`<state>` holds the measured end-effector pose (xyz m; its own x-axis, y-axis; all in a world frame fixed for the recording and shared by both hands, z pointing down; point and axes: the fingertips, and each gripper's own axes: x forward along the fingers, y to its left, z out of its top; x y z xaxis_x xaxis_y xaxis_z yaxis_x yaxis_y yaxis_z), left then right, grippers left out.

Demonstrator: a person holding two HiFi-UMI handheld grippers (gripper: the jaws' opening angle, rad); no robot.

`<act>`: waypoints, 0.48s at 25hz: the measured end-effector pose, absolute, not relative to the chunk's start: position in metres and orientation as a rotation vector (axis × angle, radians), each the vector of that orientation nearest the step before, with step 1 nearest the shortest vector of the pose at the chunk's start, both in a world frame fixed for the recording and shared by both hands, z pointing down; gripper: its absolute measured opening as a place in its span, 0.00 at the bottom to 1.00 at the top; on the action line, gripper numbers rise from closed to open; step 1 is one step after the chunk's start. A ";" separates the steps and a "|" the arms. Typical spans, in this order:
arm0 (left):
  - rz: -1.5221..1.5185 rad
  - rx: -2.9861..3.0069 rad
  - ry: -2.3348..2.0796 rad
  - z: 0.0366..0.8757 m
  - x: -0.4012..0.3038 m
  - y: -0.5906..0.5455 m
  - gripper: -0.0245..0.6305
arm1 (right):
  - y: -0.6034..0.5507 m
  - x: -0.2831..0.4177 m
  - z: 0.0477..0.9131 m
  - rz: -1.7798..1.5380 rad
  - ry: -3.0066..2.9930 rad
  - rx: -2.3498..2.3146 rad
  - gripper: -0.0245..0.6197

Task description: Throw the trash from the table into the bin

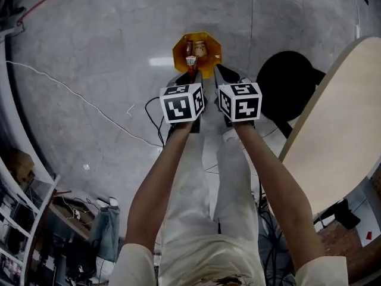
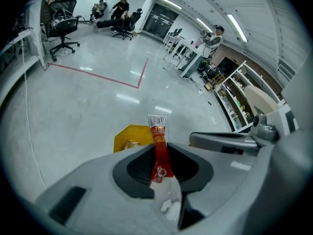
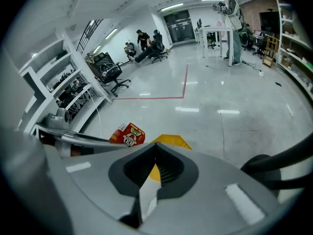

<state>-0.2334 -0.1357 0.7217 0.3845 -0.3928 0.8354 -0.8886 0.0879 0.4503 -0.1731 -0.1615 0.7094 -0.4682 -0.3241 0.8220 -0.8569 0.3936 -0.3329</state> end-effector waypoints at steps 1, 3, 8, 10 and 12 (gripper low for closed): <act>0.552 1.513 -1.195 0.737 -0.233 -0.137 0.17 | -0.162 -0.173 0.724 1.022 -1.973 1.013 0.05; 0.562 1.515 -1.191 0.765 -0.236 -0.137 0.17 | -0.160 -0.174 0.753 1.028 -1.952 1.017 0.05; 0.575 1.505 -1.185 0.836 -0.239 -0.130 0.17 | -0.145 -0.166 0.810 1.028 -1.893 1.014 0.05; 0.592 1.500 -1.183 0.859 -0.244 -0.129 0.17 | -0.142 -0.166 0.822 1.026 -1.886 1.010 0.05; 0.603 1.496 -1.181 0.874 -0.245 -0.129 0.17 | -0.140 -0.168 0.828 1.008 -1.892 0.989 0.05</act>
<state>-0.2453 -0.1295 0.8736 0.3773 -0.3511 0.8569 -0.9001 0.0785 0.4285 -0.1681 -0.1399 0.8285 -0.4103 -0.2734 0.8700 -0.8746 0.3882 -0.2905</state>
